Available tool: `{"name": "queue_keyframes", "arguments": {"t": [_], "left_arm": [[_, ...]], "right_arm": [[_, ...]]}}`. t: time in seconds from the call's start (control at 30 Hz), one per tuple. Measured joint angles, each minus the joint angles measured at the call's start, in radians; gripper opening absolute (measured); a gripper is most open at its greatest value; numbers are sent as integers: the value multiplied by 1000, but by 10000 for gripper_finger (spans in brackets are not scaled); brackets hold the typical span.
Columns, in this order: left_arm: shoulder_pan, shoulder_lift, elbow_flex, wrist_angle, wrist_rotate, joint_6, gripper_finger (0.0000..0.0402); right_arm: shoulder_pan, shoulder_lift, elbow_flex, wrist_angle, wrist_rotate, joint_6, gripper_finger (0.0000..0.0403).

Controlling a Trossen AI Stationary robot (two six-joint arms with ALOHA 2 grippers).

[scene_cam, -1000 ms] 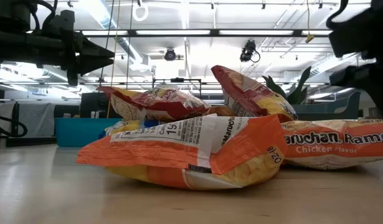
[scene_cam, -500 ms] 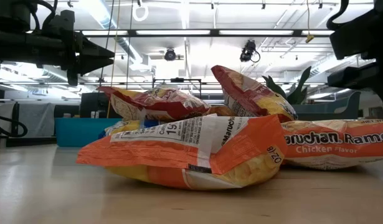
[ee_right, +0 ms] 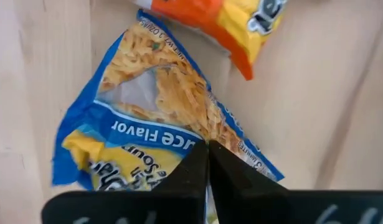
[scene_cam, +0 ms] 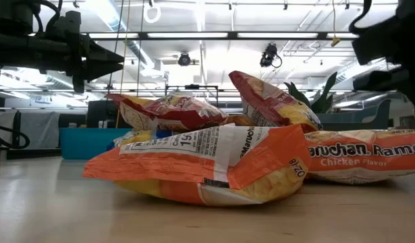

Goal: Sort Maruchan noodles
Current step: Put the blue noodle pack into the green bin

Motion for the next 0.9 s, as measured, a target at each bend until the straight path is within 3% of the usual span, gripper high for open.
{"name": "queue_keyframes", "arguments": {"t": [0.57, 0.9], "left_arm": [[0, 0, 0, 0, 0, 0, 115], [0, 0, 0, 0, 0, -1, 115]], "right_arm": [[-1, 0, 197, -348, 144, 11, 14], [-13, -47, 303, -550, 414, 60, 14]]}}
